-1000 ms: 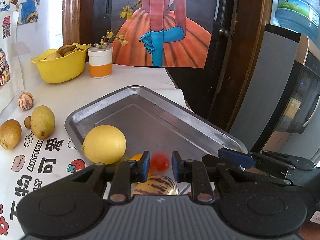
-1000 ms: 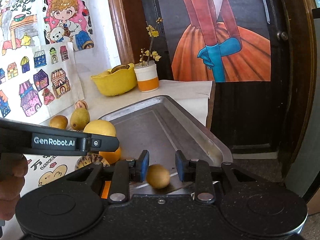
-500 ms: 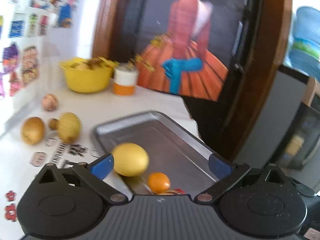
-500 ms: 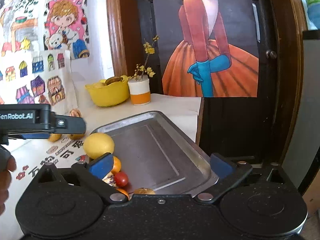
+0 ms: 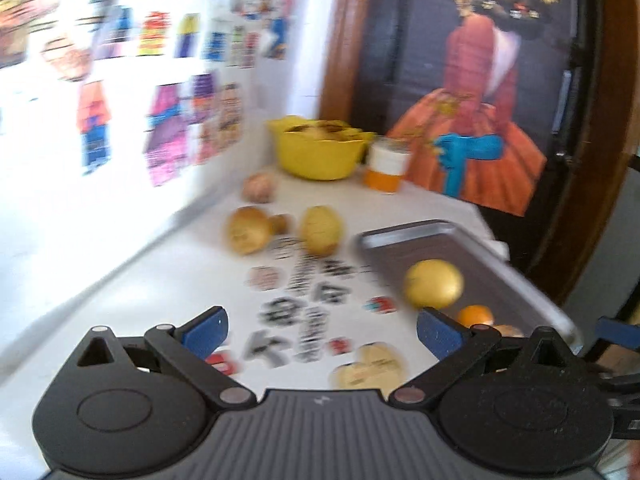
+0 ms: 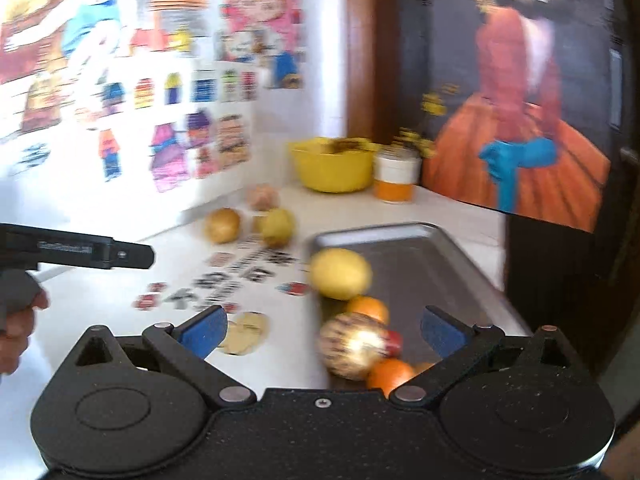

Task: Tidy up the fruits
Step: 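Lift both open tools away from the tray toward the remaining fruits, then grasp a green pear with the right tool while the left tool grasps a brown pear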

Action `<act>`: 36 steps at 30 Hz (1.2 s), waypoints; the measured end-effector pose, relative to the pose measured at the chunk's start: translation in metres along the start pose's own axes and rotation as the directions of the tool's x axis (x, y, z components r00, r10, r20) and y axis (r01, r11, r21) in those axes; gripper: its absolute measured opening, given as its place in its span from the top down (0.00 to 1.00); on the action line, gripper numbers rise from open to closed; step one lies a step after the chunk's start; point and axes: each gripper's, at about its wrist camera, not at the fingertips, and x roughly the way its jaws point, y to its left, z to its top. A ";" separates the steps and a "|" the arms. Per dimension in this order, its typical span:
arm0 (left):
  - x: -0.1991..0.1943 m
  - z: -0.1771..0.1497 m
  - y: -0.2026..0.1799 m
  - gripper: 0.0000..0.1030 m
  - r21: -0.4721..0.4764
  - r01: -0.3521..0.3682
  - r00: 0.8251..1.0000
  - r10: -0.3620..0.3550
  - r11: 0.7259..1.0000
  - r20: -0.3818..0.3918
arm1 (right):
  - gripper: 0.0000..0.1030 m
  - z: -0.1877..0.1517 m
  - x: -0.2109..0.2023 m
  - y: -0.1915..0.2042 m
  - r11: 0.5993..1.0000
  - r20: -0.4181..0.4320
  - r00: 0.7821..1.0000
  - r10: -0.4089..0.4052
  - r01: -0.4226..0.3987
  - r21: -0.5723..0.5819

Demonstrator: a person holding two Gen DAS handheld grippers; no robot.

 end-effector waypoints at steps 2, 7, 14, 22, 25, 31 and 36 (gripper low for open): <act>-0.008 0.001 0.019 0.00 -0.010 -0.035 0.999 0.035 0.999 -0.001 | 0.01 0.014 -0.002 0.012 0.998 -0.004 0.998 0.063 -0.063 -0.031; -0.026 0.009 0.052 0.00 -0.013 -0.093 0.996 0.093 0.996 0.013 | 0.01 0.075 -0.002 0.031 0.978 -0.001 0.981 0.193 -0.193 -0.084; -0.026 0.035 0.065 0.00 0.028 -0.106 0.994 0.104 0.994 0.040 | 0.01 0.178 0.050 0.036 0.972 -0.097 0.970 0.221 -0.227 -0.060; 0.028 0.072 0.061 0.00 0.036 -0.085 0.996 0.086 0.996 -0.002 | 0.01 0.205 0.158 0.034 0.987 -0.300 0.947 0.112 -0.142 -0.078; 0.055 0.081 0.062 0.00 0.021 -0.068 0.997 0.069 0.997 -0.033 | 0.01 0.198 0.193 0.027 0.984 -0.341 0.930 0.134 -0.165 -0.062; 0.112 0.086 0.060 0.00 0.078 -0.087 0.994 0.092 0.993 -0.058 | 0.01 0.185 0.255 0.011 0.957 -0.389 0.890 0.236 -0.283 -0.066; 0.150 0.082 0.056 0.00 0.146 -0.094 0.993 0.102 0.985 -0.052 | 0.07 0.165 0.293 0.001 0.944 -0.424 0.867 0.262 -0.321 -0.073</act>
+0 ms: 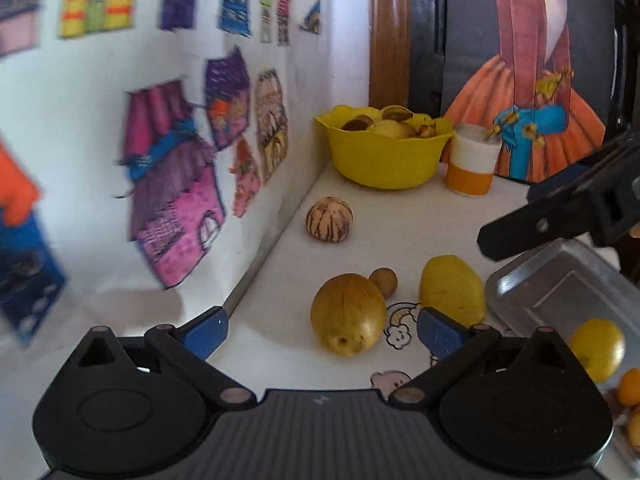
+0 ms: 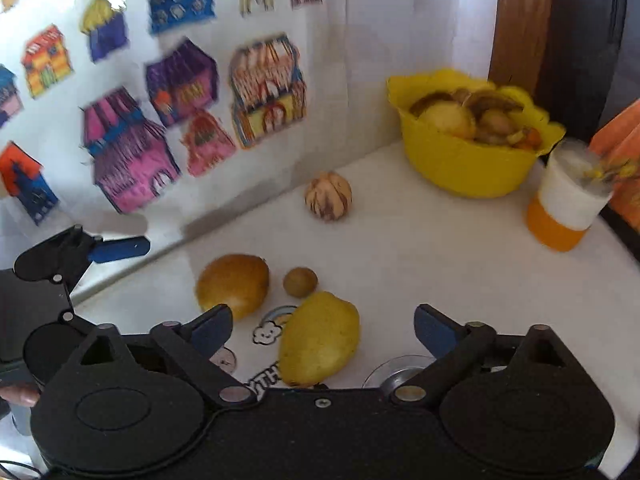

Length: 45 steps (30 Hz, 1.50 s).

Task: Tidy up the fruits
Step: 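Grasp a green pear with the right tool while the left tool grasps a brown pear, then carry both pears into the tray and open both tools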

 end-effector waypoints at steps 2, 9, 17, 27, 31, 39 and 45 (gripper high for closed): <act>0.012 -0.002 -0.004 0.00 0.023 -0.001 1.000 0.001 1.000 -0.007 | 0.09 -0.003 0.013 -0.008 0.999 -0.023 0.999 0.023 -0.022 0.023; 0.040 -0.005 -0.010 0.04 0.072 0.012 0.999 -0.009 0.997 -0.047 | 0.24 -0.004 0.040 -0.022 0.992 -0.061 0.994 0.092 -0.087 0.086; 0.054 0.002 -0.004 0.19 0.041 0.036 0.997 -0.034 0.998 -0.064 | 0.40 -0.001 0.048 -0.020 0.984 -0.091 0.983 0.162 -0.153 0.092; 0.064 0.007 -0.014 0.41 0.060 0.073 0.995 -0.069 0.996 -0.073 | 0.43 -0.006 0.054 -0.021 0.983 -0.091 0.980 0.177 -0.171 0.071; 0.062 0.006 -0.015 0.41 0.058 0.063 0.996 -0.059 0.996 -0.073 | 0.43 -0.011 0.054 -0.022 0.982 -0.061 0.983 0.171 -0.165 0.091; 0.048 0.002 -0.010 0.42 0.002 0.042 0.995 -0.041 0.999 -0.086 | 0.44 -0.024 0.028 -0.035 0.969 0.050 0.977 0.209 -0.214 0.120; 0.036 0.011 -0.017 0.42 -0.026 0.054 0.997 -0.056 0.998 -0.055 | 0.44 -0.036 -0.017 -0.059 0.975 0.112 0.981 0.160 -0.175 0.138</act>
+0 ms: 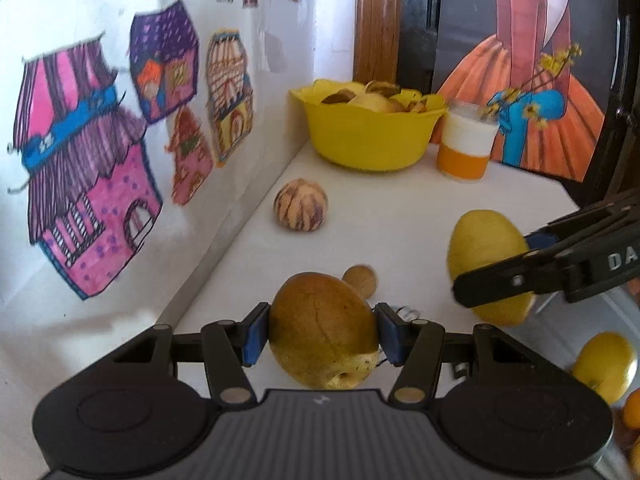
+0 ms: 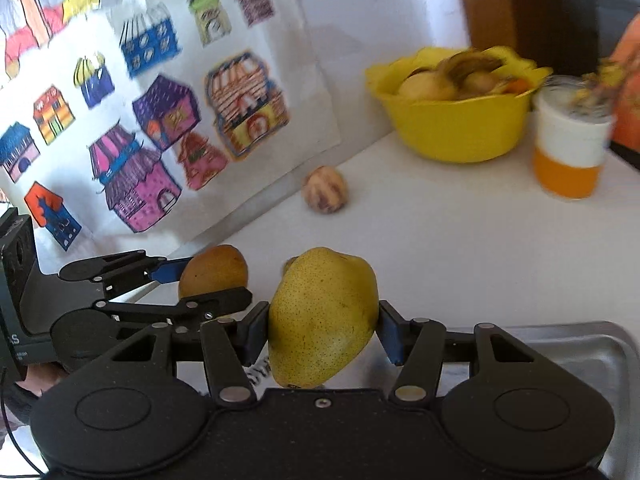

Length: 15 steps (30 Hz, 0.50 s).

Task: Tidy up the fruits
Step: 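Carry both pears into the tray and open both tools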

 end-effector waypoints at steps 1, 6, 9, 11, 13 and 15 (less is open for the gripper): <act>-0.002 0.002 -0.003 0.42 -0.003 0.007 1.000 -0.007 1.000 0.007 | 0.44 -0.002 -0.009 -0.004 1.000 0.009 1.000 -0.016 0.016 0.002; -0.005 0.013 -0.029 0.42 0.000 0.067 0.997 -0.067 0.998 0.036 | 0.44 -0.019 -0.042 -0.026 0.996 0.040 0.995 -0.090 0.090 0.006; -0.003 0.017 -0.050 0.42 0.011 0.109 0.993 -0.109 0.994 0.040 | 0.44 -0.034 -0.058 -0.040 0.992 0.041 0.992 -0.122 0.122 0.016; 0.001 0.019 -0.066 0.42 0.025 0.136 0.990 -0.137 0.990 0.039 | 0.44 -0.046 -0.066 -0.049 0.990 0.037 0.990 -0.140 0.139 0.025; 0.005 0.019 -0.081 0.42 0.037 0.160 0.986 -0.162 0.986 0.034 | 0.44 -0.057 -0.072 -0.057 0.987 0.031 0.987 -0.158 0.157 0.034; 0.011 0.020 -0.096 0.42 0.046 0.182 0.983 -0.184 0.982 0.024 | 0.44 -0.066 -0.076 -0.063 0.984 0.024 0.985 -0.172 0.171 0.041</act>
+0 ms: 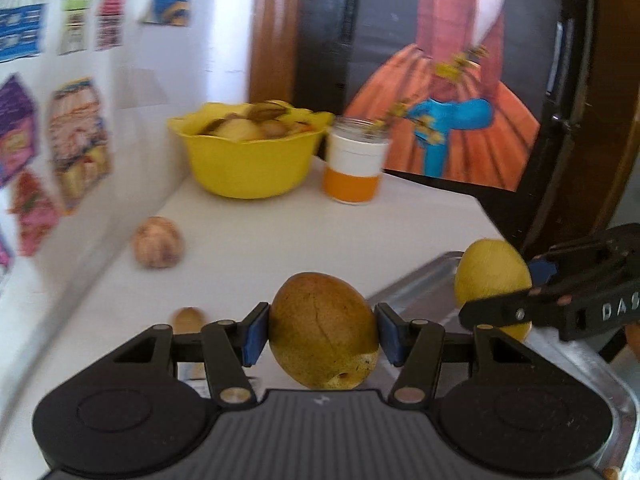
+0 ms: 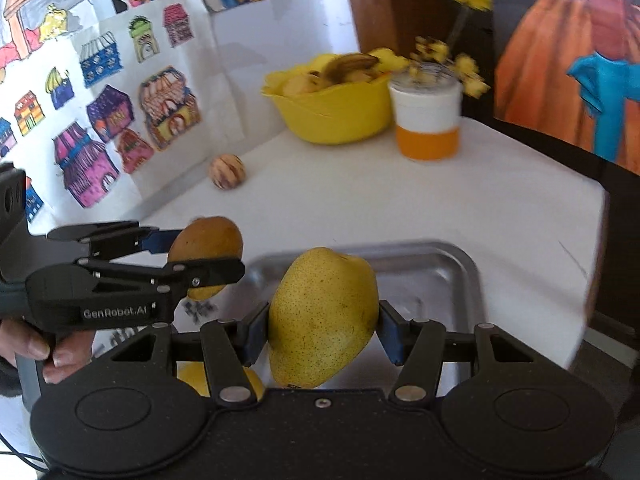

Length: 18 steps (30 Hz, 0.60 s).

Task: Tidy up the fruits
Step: 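Carry both pears into the tray and open both tools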

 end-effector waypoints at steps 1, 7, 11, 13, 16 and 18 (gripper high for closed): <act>0.005 0.000 -0.007 0.42 0.004 0.013 1.000 -0.013 1.000 -0.006 | 0.44 -0.005 -0.002 -0.004 1.000 -0.004 1.000 -0.006 0.006 0.003; 0.020 -0.008 -0.035 0.42 0.024 0.060 0.997 -0.059 0.998 -0.047 | 0.43 -0.030 -0.009 -0.009 0.998 -0.022 0.999 -0.035 0.034 -0.043; 0.024 -0.015 -0.043 0.42 0.040 0.065 0.995 -0.062 0.997 -0.074 | 0.43 -0.040 -0.009 -0.005 0.997 -0.020 0.999 -0.045 0.043 -0.069; 0.025 -0.017 -0.045 0.41 0.042 0.063 0.995 -0.059 0.997 -0.086 | 0.43 -0.043 -0.009 -0.003 0.996 -0.019 0.999 -0.047 0.046 -0.075; 0.027 -0.018 -0.045 0.41 0.036 0.059 0.993 -0.055 0.998 -0.100 | 0.43 -0.047 -0.009 -0.002 0.995 -0.016 0.998 -0.053 0.052 -0.081; 0.028 -0.018 -0.044 0.41 0.030 0.057 0.993 -0.053 0.998 -0.108 | 0.43 -0.050 -0.009 -0.001 0.995 -0.013 0.998 -0.061 0.059 -0.085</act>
